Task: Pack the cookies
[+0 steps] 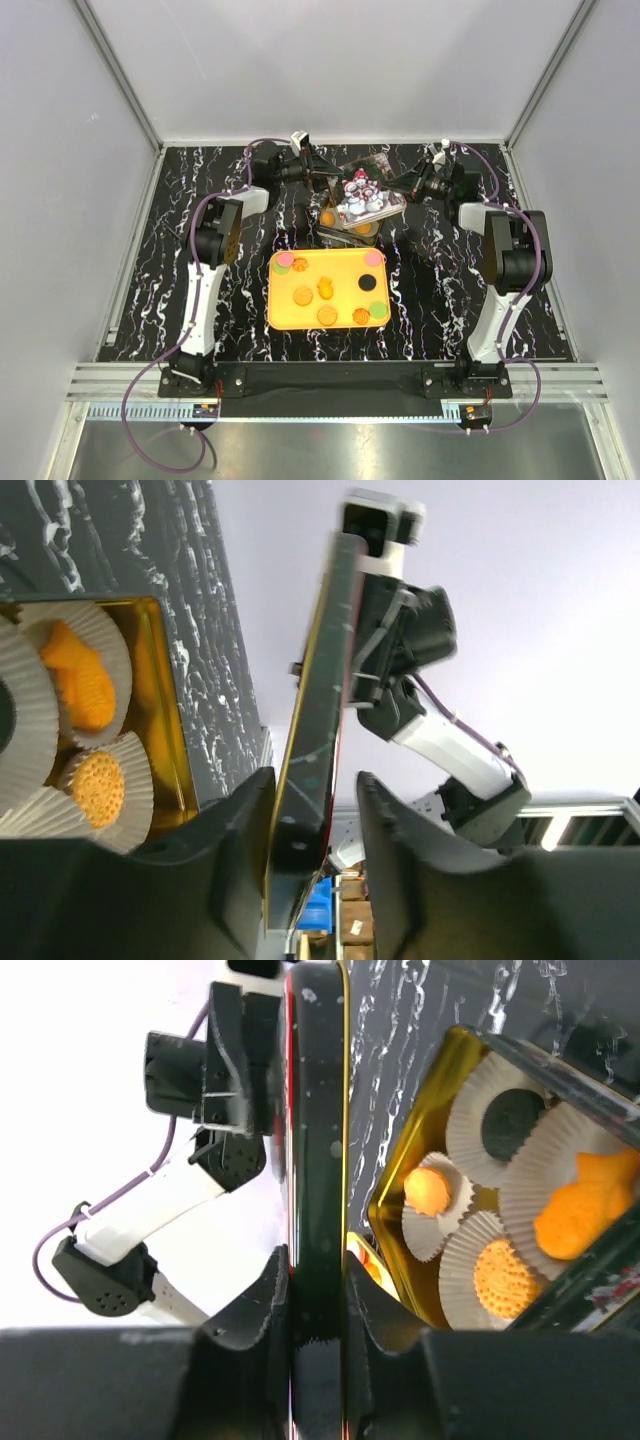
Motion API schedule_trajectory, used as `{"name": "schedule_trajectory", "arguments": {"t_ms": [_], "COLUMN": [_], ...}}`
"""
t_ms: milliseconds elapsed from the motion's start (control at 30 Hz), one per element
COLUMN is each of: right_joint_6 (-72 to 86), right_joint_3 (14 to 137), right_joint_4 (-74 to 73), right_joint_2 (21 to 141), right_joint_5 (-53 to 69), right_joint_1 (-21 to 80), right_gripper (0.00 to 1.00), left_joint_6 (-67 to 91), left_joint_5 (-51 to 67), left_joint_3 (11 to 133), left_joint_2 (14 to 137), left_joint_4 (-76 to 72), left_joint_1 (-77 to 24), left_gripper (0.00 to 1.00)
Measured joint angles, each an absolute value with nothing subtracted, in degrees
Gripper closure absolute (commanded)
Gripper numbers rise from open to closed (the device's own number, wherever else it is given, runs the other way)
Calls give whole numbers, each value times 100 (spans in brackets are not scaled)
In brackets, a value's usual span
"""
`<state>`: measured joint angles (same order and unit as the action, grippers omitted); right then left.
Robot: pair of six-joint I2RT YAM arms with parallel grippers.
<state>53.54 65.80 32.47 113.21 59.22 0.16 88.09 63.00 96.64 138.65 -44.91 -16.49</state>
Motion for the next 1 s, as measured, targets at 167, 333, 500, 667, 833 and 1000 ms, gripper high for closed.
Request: {"name": "schedule_trajectory", "arguments": {"t_ms": [167,333,500,667,833,1000], "right_joint_6": [5741,6650,7360,7470,7529,7664], "right_joint_3": [6058,5623,5441,5240,5083,4858], "right_joint_4": [4003,5256,6296,6617,6941,7207], "right_joint_2": [11218,11513,11839,11848,11902,12064], "right_joint_5": [5662,5448,4932,4088,3391,2851], "right_joint_1": [49,56,110,375,731,880], "right_gripper": [100,100,100,100,100,100], "left_joint_6": [7999,6973,6106,5317,5065,5133], "left_joint_5": [6010,5304,4534,3441,2886,2641], "left_joint_3": [9456,8858,8759,8768,8508,7647], "left_joint_2": [13603,12783,12055,11577,11557,11561], "left_joint_4": [-3573,-2449,-1378,-169,410,336], "left_joint_1": [-1662,-1535,-1347,-1284,-1354,-1492], "left_gripper": [38,35,35,34,46,56]}}
